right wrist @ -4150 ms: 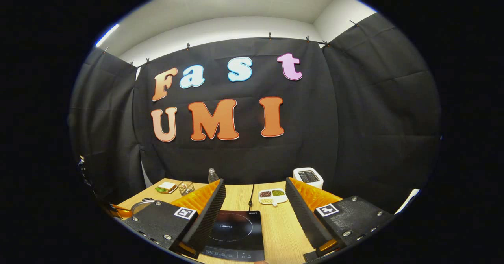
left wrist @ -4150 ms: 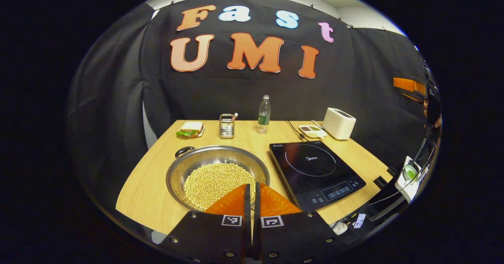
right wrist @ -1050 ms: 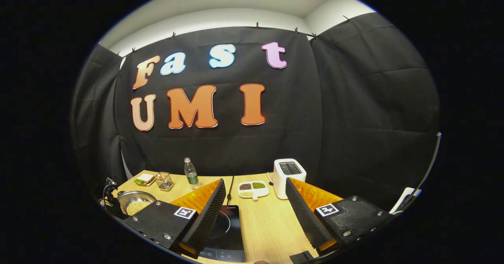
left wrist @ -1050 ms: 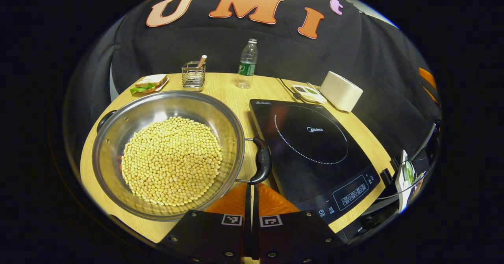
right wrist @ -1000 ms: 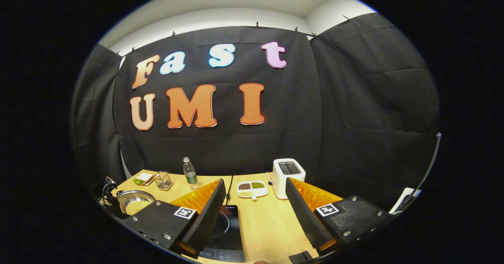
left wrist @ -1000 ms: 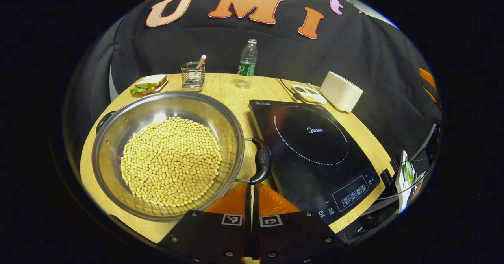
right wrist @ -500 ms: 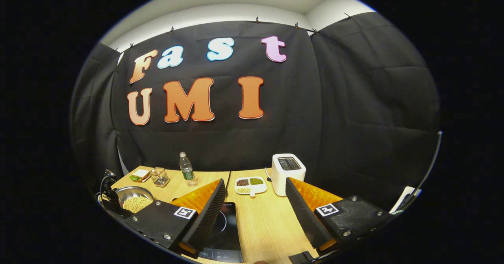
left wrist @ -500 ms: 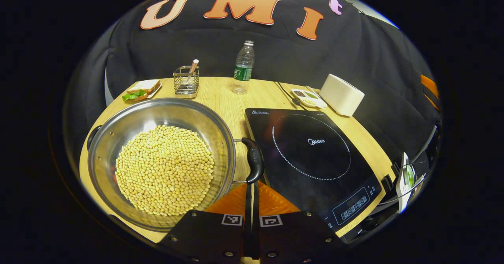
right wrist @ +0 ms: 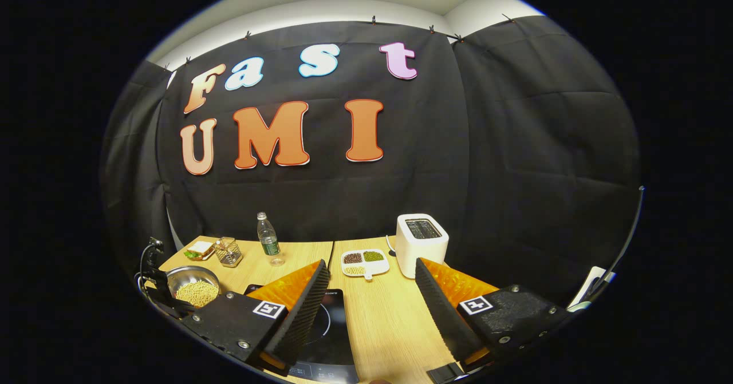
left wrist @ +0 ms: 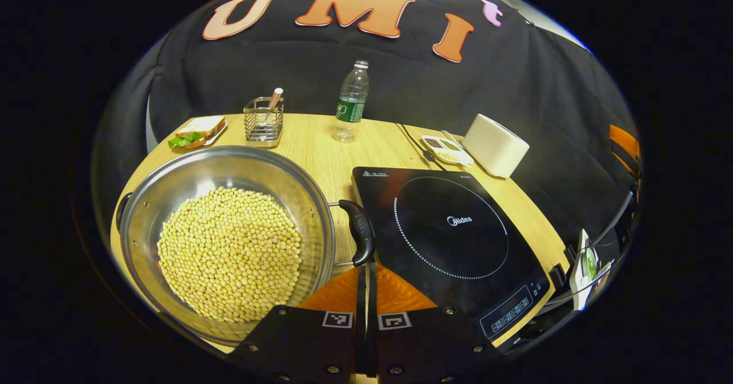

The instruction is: First push the handle of the pot to place it horizontally, then grasp the pot with both hands and set it on the induction cooktop.

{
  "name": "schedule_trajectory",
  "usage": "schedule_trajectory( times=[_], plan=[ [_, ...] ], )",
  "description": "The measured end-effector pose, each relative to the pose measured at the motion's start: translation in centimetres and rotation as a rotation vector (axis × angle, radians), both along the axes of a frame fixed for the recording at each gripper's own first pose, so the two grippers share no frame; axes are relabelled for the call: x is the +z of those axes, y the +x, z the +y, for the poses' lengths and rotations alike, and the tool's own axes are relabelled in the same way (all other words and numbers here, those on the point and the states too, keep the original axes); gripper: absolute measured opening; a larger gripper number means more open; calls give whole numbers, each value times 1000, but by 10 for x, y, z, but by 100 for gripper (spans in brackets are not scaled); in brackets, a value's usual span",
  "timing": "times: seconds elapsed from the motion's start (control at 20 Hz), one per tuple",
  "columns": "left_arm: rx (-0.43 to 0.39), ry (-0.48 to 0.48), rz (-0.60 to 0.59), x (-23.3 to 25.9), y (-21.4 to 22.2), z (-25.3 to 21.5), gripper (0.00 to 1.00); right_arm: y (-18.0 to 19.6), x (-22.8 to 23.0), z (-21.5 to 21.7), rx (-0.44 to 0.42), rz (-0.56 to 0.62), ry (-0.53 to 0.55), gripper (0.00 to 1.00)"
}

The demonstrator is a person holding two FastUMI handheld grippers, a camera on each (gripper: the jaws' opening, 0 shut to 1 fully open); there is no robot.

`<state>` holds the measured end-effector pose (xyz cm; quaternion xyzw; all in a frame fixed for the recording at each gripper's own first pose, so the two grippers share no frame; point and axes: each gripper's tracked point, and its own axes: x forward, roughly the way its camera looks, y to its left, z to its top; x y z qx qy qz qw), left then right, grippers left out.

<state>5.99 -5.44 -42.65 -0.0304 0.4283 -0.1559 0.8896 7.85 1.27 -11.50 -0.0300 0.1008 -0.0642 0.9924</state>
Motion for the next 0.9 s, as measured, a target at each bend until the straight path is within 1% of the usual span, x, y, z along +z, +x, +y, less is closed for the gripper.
schedule_trajectory(
  times=[0.2, 0.35, 0.4, 0.5, 0.6, 0.7, 0.8, 0.85, 0.9],
  plan=[
    [-35, -82, -45, 36, -13, -13, 2, 0, -6, 31, 22, 13, 16, 95],
    [-44, -92, -117, 69, -16, 8, 2, -1, -16, 65, 53, 23, 18, 95],
    [-37, -82, -148, 80, -15, 23, 2, -2, -22, 78, 64, 31, 24, 95],
    [3, -57, -209, 98, -6, 60, 2, 0, -37, 110, 101, 64, 37, 95],
    [58, -60, -230, 114, -4, 100, 2, -1, -57, 146, 148, 113, 51, 95],
    [123, -49, -260, 127, 5, 143, 2, 1, -72, 179, 184, 137, 56, 95],
    [187, 12, -295, 131, 14, 190, 3, 3, -93, 212, 216, 170, 62, 95],
    [202, 35, -306, 134, 13, 210, 0, 4, -105, 228, 231, 193, 70, 95],
    [220, 57, -313, 134, 15, 228, 12, 4, -118, 245, 246, 220, 76, 95]
  ],
)
